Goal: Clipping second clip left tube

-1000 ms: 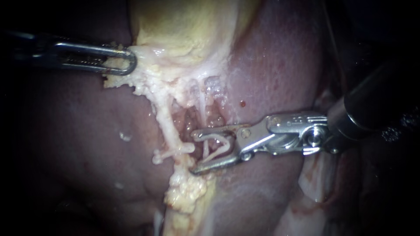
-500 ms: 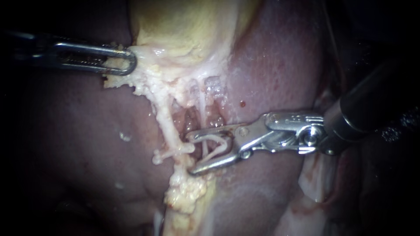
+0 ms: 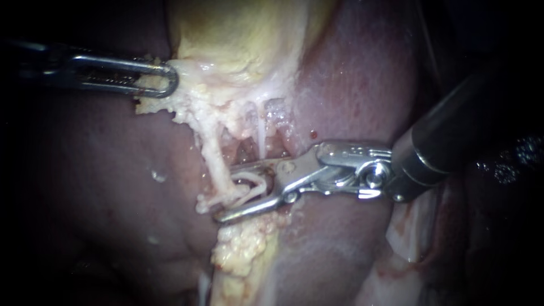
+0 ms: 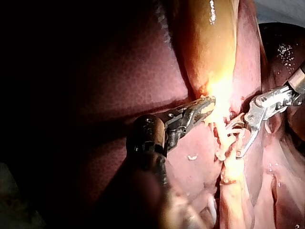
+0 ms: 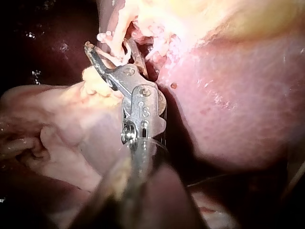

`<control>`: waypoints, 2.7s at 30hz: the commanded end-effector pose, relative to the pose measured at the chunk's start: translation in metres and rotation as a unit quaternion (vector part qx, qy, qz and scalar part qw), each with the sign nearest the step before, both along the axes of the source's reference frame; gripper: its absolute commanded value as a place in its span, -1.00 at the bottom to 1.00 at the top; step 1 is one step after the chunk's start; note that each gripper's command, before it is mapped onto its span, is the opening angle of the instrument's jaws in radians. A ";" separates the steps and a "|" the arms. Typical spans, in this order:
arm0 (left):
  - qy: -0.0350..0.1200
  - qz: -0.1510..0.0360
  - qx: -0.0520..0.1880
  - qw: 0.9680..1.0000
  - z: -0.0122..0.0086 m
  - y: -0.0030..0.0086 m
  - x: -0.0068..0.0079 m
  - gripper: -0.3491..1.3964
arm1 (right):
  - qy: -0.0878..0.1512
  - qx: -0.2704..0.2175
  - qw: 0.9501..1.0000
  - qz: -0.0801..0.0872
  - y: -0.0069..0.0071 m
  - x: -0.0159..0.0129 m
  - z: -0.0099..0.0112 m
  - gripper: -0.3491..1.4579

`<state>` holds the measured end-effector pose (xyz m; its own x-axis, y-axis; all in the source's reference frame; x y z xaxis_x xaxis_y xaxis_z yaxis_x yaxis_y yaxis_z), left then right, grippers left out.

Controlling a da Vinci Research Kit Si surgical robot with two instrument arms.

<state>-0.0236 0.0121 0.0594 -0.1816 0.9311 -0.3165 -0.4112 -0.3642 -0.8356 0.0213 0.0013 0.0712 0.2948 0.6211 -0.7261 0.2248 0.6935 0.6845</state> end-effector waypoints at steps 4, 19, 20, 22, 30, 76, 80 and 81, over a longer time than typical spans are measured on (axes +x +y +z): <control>0.000 0.000 0.000 1.000 0.0000 0.0000 0.0000 -1.00 | 0.000 0.002 1.000 0.001 -0.0001 0.0011 -0.0003 -0.07; 0.000 0.000 0.000 1.000 0.0001 0.0000 -0.0001 -1.00 | 0.013 0.006 1.000 -0.007 -0.0015 0.0033 -0.0022 -0.06; 0.000 0.000 0.000 1.000 0.0001 0.0000 -0.0001 -1.00 | 0.013 0.006 1.000 -0.008 -0.0016 0.0033 -0.0025 -0.06; 0.000 0.000 0.000 1.000 0.0001 0.0000 -0.0001 -1.00 | 0.016 0.010 1.000 -0.011 -0.0021 0.0033 -0.0033 -0.06; 0.000 0.000 0.000 1.000 0.0001 -0.0001 0.0000 -1.00 | 0.033 0.016 0.999 -0.034 -0.0031 0.0035 -0.0074 -0.07; 0.000 0.000 0.000 1.000 0.0001 0.0000 0.0000 -1.00 | 0.036 0.074 0.994 -0.069 -0.0023 0.0010 -0.0089 -1.00; 0.000 0.000 0.000 1.000 0.0001 0.0000 0.0000 -1.00 | 0.032 0.085 0.993 -0.070 -0.0022 0.0007 -0.0086 -1.00; 0.000 0.000 0.000 1.000 0.0001 0.0000 0.0000 -1.00 | 0.034 0.085 0.993 -0.070 -0.0022 0.0007 -0.0086 -1.00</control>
<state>-0.0236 0.0121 0.0595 -0.1821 0.9307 -0.3172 -0.4110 -0.3652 -0.8353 0.0221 -0.0010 0.0627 0.3422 0.6932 -0.6343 0.3588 0.5275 0.7701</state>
